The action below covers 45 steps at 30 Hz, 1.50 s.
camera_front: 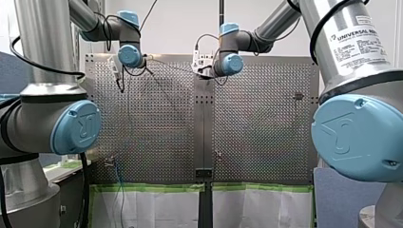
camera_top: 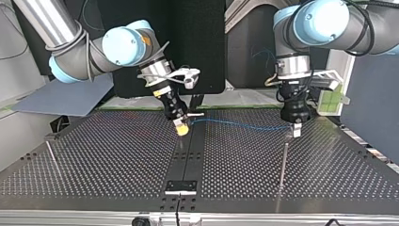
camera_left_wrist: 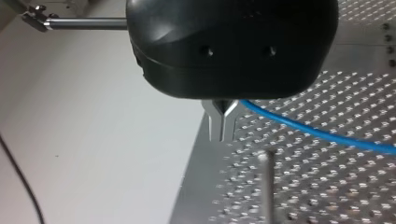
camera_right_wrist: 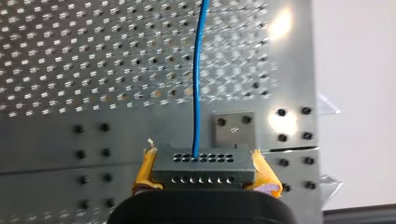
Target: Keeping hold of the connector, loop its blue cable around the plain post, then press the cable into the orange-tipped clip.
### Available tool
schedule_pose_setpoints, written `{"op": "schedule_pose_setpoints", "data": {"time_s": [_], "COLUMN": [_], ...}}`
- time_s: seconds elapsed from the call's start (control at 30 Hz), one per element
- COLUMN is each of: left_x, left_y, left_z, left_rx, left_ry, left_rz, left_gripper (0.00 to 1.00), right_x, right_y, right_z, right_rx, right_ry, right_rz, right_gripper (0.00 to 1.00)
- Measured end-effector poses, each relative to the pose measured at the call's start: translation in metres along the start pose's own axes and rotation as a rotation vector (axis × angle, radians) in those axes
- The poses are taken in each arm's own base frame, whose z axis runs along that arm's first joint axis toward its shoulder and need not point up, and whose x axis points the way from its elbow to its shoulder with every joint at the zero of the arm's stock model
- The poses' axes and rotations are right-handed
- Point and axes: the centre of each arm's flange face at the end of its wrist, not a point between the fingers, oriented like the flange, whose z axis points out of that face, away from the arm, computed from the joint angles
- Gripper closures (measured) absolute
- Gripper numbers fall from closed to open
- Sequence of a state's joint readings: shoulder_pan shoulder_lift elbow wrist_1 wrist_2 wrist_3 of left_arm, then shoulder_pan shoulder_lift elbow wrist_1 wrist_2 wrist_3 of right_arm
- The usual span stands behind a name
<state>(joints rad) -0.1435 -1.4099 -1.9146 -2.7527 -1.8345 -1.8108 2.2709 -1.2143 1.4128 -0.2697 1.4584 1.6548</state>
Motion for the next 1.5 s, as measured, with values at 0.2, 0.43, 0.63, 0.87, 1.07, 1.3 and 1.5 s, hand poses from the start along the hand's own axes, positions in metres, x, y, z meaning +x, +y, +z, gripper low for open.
{"op": "schedule_pose_setpoints", "data": {"time_s": [0.2, 0.43, 0.63, 0.87, 1.07, 1.3, 1.5], "left_x": [-0.021, -0.025, -0.022, -0.016, -0.024, -0.026, -0.006], "left_y": [0.002, 0.012, 0.031, 0.060, 0.074, 0.070, 0.072], "left_z": [0.011, 0.026, 0.051, 0.083, 0.099, 0.109, 0.120], "left_rx": [-0.004, 0.006, 0.009, 0.008, 0.032, 0.098, 0.130], "left_ry": [-0.044, -0.056, -0.060, -0.047, -0.059, -0.069, -0.024], "left_rz": [-0.023, -0.030, -0.061, -0.075, -0.090, -0.121, -0.119], "left_gripper": [1.00, 1.00, 1.00, 1.00, 1.00, 1.00, 1.00], "right_x": [0.017, 0.027, 0.034, 0.035, 0.036, 0.031, 0.027], "right_y": [-0.004, -0.006, -0.006, -0.005, -0.004, -0.005, -0.002], "right_z": [0.006, 0.010, 0.014, 0.016, 0.022, 0.038, 0.049], "right_rx": [0.013, 0.021, 0.045, 0.058, 0.063, 0.064, 0.060], "right_ry": [0.022, 0.041, 0.065, 0.075, 0.091, 0.090, 0.093], "right_rz": [-0.004, -0.006, -0.003, 0.011, 0.027, 0.028, 0.027], "right_gripper": [0.98, 0.98, 0.98, 0.98, 0.98, 0.98, 0.98]}}
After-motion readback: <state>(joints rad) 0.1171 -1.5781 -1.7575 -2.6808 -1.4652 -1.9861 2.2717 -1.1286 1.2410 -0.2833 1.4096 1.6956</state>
